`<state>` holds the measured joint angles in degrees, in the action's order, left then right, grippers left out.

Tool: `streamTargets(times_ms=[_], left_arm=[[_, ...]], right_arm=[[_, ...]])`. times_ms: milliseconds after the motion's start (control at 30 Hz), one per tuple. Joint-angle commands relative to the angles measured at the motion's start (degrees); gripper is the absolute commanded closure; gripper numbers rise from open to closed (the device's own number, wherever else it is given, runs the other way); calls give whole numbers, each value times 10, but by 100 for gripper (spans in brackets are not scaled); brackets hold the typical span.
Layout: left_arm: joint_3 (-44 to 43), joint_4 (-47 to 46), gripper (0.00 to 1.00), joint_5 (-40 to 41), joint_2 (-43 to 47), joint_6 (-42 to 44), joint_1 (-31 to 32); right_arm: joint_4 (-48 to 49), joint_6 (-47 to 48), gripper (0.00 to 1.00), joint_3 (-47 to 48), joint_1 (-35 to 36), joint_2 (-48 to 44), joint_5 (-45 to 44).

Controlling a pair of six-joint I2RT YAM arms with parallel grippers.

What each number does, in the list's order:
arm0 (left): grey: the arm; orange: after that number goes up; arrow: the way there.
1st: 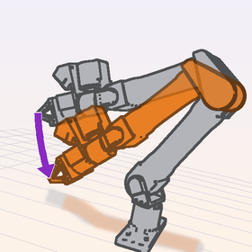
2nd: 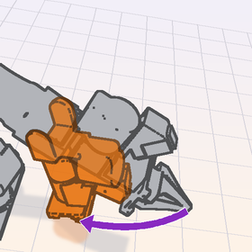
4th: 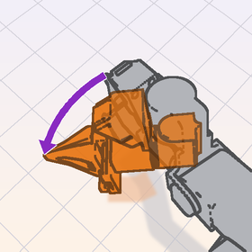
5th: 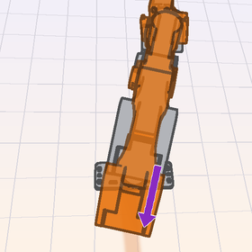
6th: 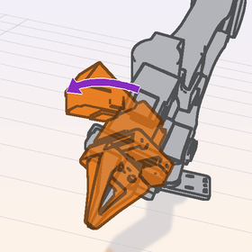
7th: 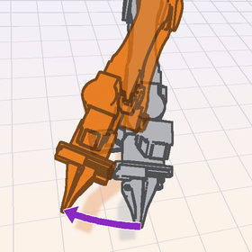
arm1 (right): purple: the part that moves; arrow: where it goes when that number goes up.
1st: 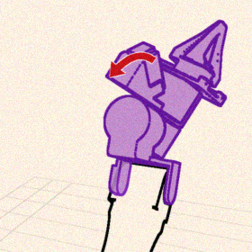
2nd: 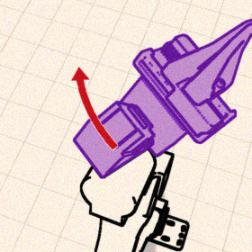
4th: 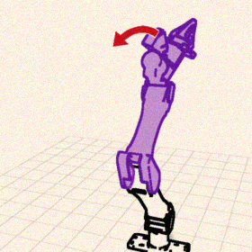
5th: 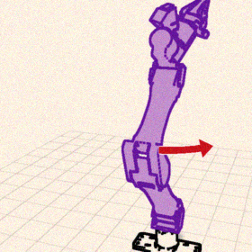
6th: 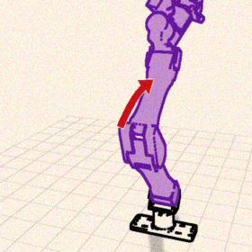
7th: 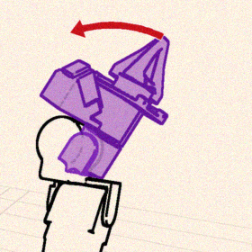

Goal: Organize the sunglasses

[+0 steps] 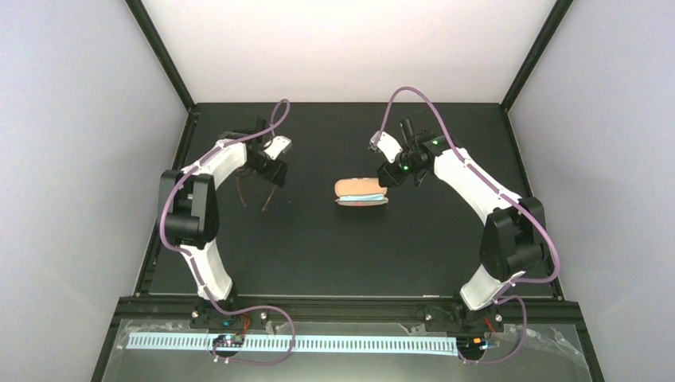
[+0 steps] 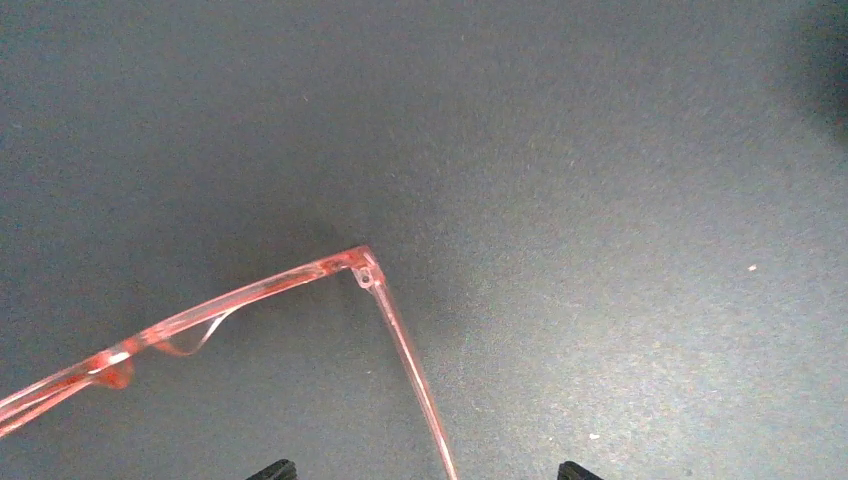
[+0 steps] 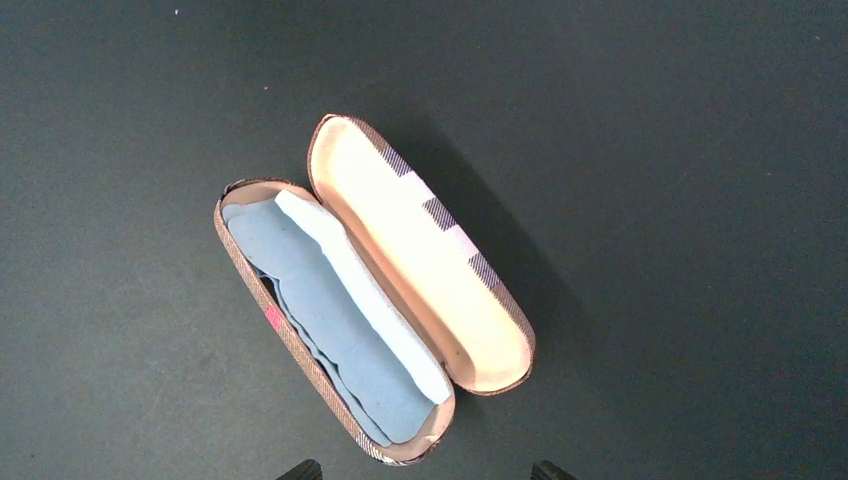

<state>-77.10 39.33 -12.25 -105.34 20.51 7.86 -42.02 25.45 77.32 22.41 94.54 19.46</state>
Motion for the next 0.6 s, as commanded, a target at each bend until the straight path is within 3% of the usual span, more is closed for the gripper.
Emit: streamTargets(times_ms=[0,567], left_arm=[[-22,17,34,13,-35,4,-1],[-35,28,82,7,-82,-7,-1]], right_arm=[[14,-5,44,-11,-2,2,9],[18,-5,45,-12,-3,12,18]])
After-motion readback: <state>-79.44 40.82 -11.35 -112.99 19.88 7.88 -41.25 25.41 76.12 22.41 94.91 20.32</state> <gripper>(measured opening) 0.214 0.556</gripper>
